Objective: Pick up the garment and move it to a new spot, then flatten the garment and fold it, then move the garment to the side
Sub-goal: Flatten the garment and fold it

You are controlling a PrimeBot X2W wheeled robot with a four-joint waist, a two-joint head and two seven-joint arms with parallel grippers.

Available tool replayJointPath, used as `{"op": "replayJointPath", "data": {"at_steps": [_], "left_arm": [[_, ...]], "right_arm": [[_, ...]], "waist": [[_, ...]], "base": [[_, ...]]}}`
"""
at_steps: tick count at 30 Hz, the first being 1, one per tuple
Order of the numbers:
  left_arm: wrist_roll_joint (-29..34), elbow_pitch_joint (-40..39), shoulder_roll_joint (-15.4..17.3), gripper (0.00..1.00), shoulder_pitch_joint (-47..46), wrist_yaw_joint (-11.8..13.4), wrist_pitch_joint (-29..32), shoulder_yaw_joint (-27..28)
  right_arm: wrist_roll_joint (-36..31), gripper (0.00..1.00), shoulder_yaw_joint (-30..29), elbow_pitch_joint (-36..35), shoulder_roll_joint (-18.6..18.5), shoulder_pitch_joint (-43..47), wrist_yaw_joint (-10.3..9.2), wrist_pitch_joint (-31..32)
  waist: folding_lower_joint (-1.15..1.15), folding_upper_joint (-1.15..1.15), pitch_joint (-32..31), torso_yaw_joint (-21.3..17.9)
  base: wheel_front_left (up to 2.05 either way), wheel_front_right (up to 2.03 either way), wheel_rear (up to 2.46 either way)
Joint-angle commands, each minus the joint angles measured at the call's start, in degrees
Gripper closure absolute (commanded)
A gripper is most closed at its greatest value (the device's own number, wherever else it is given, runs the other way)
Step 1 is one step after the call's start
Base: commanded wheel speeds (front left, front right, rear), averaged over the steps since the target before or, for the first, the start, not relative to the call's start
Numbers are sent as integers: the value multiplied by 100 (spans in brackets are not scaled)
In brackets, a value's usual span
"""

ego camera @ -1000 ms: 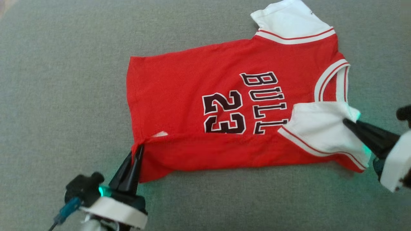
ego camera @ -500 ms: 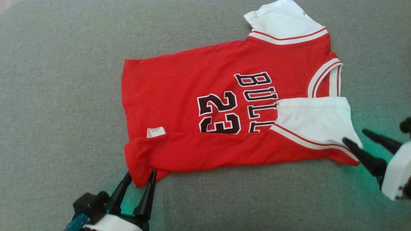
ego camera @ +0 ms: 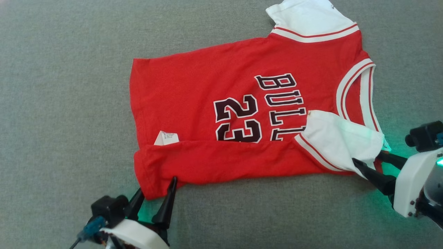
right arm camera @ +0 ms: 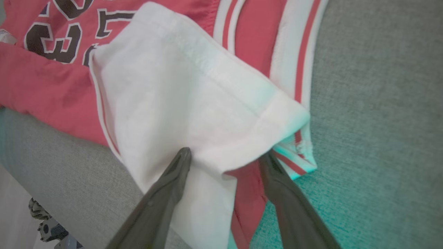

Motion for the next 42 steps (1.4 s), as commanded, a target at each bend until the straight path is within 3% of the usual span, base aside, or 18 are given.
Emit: {"op": "replayJointPath", "data": {"at_steps": [1,3,5,8,9,11,17,26,30,34,35,36,37,42], "left_arm": [[-38,-10,3,0,-142,-32,26,92],[-48,17,-4,0,-167,-41,19,77],[-81,70,-9,36,-209,-61,22,42],[-128,138,19,82,-273,-96,60,-34],[-149,157,40,100,-291,-108,72,-58],[-199,172,111,100,-317,-131,78,-87],[-582,-76,529,100,-304,-180,399,-197],[-1390,-1230,1468,100,264,-191,1305,-309],[-1543,-1536,1527,100,598,-105,1428,-359],[-1593,-1536,1390,100,835,-79,1397,-520],[-1533,-1490,1368,100,843,-58,1358,-546],[-1483,-1441,1337,68,844,-27,1308,-556],[-1451,-1401,1310,1,841,-14,1269,-568],[-1340,-1417,1319,0,835,178,989,-361]], "right_arm": [[-83,0,74,-111,-107,7,43,129],[-111,0,76,-105,-111,8,43,159],[-139,0,70,-87,-115,18,43,202],[-158,0,95,-102,-145,21,43,258],[-153,20,117,-107,-150,20,43,270],[-155,100,165,-93,-165,-5,43,254],[161,100,36,59,-377,2,43,267],[1035,100,-813,-323,-1343,815,43,548],[1311,100,-1066,-497,-1483,1440,43,745],[1286,100,-1145,-656,-1302,1865,43,749],[1212,90,-1197,-648,-1214,1891,43,687],[1138,47,-1227,-660,-1141,1909,43,661],[1064,0,-1257,-673,-1086,1924,43,651],[815,0,-1785,-762,-916,1871,43,544]], "waist": [[0,0,8,15],[0,0,11,18],[0,0,17,16],[0,0,41,5],[0,0,43,2],[0,0,39,-6],[0,0,-103,28],[0,0,-390,98],[0,0,-411,96],[0,0,-370,85],[0,0,-360,83],[0,0,-356,84],[0,0,-358,86],[0,0,-449,122]], "base": [[0,0,0],[0,0,0],[0,0,0],[0,0,0],[0,0,0],[0,0,0],[0,0,0],[0,0,0],[0,0,0],[0,0,0],[0,0,0],[0,0,0],[0,0,0],[0,0,0]]}}
